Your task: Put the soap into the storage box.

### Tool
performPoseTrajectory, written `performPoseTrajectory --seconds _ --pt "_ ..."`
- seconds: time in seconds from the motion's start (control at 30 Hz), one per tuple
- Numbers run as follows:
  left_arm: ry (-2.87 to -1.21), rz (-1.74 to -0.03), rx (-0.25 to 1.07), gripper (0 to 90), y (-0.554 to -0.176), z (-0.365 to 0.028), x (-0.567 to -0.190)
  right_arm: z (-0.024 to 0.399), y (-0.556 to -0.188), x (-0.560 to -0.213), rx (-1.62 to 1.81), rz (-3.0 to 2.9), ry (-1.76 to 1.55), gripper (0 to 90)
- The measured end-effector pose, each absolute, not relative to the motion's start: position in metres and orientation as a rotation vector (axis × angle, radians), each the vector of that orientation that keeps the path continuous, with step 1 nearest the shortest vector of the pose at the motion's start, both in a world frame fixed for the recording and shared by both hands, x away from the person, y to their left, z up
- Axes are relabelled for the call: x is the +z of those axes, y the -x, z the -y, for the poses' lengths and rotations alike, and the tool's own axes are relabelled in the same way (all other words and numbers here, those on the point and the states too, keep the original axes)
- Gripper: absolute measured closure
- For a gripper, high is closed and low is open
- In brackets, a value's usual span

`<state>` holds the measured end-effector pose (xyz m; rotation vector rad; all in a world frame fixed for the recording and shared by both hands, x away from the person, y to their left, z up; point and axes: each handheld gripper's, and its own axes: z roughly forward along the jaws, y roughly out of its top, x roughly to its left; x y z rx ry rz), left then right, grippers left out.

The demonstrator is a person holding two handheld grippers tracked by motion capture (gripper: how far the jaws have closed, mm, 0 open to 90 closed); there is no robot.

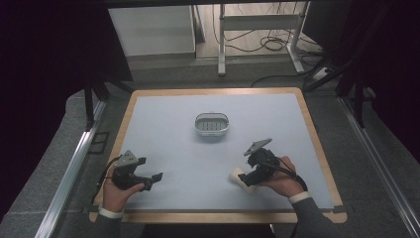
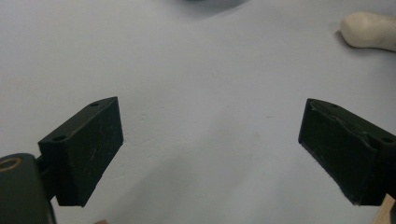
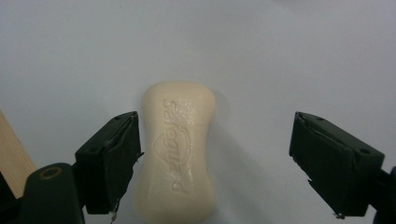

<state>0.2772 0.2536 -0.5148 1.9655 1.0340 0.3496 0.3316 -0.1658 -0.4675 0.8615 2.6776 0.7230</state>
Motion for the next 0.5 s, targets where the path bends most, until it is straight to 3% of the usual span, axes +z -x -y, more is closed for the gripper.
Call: performPoseTrajectory --seconds 0.5 --pt "-1.96 -1.033 0.348 7.0 -0.277 -0.254 -0.514 0.147 -0.331 -0.485 0.561 -2.784 -0.902 23.0"
